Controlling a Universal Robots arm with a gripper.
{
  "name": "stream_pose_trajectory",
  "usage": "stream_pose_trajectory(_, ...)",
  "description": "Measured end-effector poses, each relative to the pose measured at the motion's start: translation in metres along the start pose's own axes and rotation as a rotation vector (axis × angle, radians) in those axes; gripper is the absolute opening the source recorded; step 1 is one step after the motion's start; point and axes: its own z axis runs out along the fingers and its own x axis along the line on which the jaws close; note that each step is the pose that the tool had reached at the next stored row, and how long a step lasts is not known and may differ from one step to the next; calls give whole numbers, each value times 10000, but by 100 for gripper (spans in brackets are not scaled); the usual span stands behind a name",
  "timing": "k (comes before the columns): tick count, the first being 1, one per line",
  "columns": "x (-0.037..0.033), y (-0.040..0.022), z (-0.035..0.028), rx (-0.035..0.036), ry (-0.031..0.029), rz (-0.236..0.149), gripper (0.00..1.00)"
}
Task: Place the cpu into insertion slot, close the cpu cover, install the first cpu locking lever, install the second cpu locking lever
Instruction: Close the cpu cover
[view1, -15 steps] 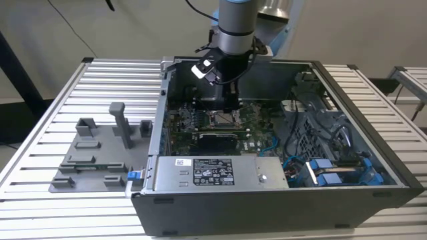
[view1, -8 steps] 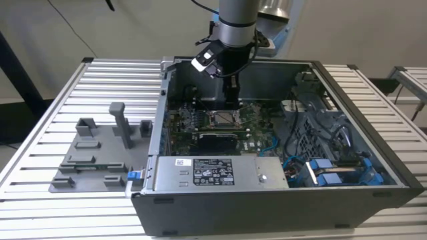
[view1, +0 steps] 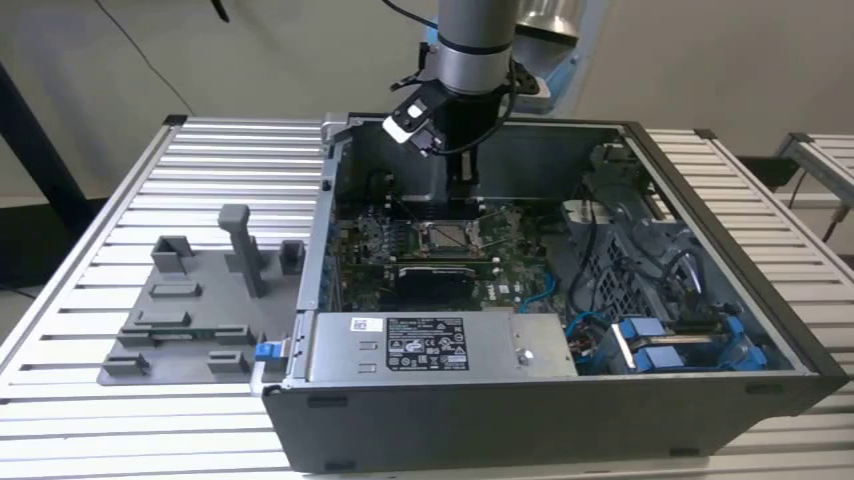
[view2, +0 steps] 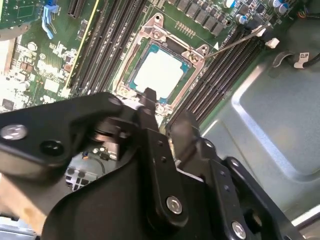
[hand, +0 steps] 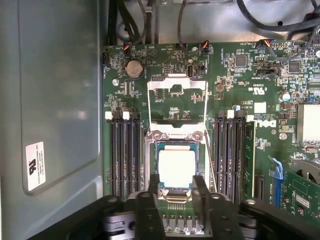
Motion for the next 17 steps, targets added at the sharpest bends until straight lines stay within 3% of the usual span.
stream_pose_trajectory(6, 0, 0, 0, 0, 0, 0, 12)
stream_pose_trajectory(13, 0, 2, 0, -1, -1, 1, 11)
stream_pose_trajectory(17, 1, 50, 1, 1, -1, 0, 11)
